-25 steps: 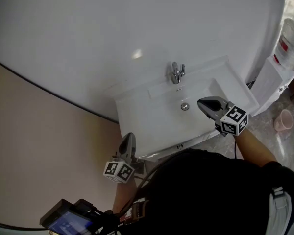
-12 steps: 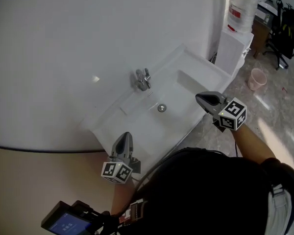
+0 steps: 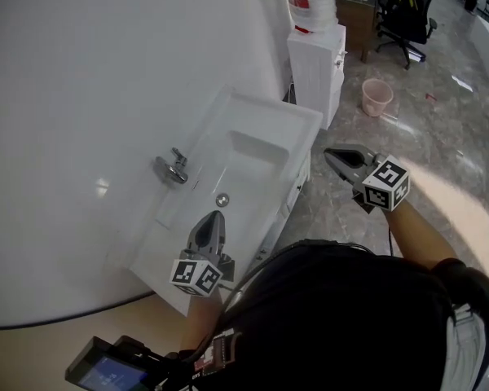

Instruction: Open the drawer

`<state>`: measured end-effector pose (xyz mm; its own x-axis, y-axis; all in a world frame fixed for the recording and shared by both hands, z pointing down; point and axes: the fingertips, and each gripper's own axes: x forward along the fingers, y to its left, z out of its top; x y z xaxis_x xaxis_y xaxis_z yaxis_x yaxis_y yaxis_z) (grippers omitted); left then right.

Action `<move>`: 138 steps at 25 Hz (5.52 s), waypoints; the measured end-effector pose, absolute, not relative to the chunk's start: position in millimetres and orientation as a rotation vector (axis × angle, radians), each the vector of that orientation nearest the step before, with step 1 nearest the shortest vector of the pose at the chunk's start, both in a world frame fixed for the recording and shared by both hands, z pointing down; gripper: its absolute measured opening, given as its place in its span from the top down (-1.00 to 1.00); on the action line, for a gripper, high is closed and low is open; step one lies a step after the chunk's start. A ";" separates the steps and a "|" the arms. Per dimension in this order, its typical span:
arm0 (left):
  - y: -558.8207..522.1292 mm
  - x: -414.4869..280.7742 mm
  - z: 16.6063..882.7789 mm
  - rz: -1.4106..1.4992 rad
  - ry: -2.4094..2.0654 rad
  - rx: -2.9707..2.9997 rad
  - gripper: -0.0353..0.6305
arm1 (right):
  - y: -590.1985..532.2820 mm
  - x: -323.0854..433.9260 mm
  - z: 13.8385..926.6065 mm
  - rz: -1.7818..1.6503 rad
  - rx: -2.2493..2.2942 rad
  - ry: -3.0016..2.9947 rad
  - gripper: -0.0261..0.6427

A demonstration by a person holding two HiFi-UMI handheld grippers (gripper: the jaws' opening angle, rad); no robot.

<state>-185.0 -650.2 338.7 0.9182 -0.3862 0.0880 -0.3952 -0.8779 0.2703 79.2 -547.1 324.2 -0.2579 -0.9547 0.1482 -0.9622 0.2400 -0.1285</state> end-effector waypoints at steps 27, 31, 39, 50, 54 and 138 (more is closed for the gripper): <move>-532.6 205.7 467.2 0.372 -0.067 2.600 0.92 | -401.8 390.9 386.2 0.372 2.190 -2.156 0.94; -535.1 214.1 497.9 0.414 0.077 2.531 0.92 | -416.0 383.0 401.2 0.415 2.248 -2.070 0.94; -548.8 199.4 553.1 0.539 0.173 2.457 0.92 | -438.1 366.0 429.0 0.521 2.321 -1.924 0.94; -551.7 209.6 638.9 0.690 -0.187 2.499 0.92 | -437.4 398.1 479.8 0.572 2.162 -2.059 0.94; -555.8 212.7 692.6 0.748 -0.335 2.437 0.92 | -417.1 416.2 507.5 0.577 2.130 -2.094 0.94; -673.4 191.7 976.5 0.376 -1.108 1.712 0.51 | -266.9 434.6 760.7 1.102 2.287 -1.960 0.94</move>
<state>191.7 -673.4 976.5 0.5284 -0.4944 0.6902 -0.8126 -0.0588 0.5799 434.6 -266.9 760.7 0.0183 -0.8931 0.4495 -0.8479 -0.2521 -0.4663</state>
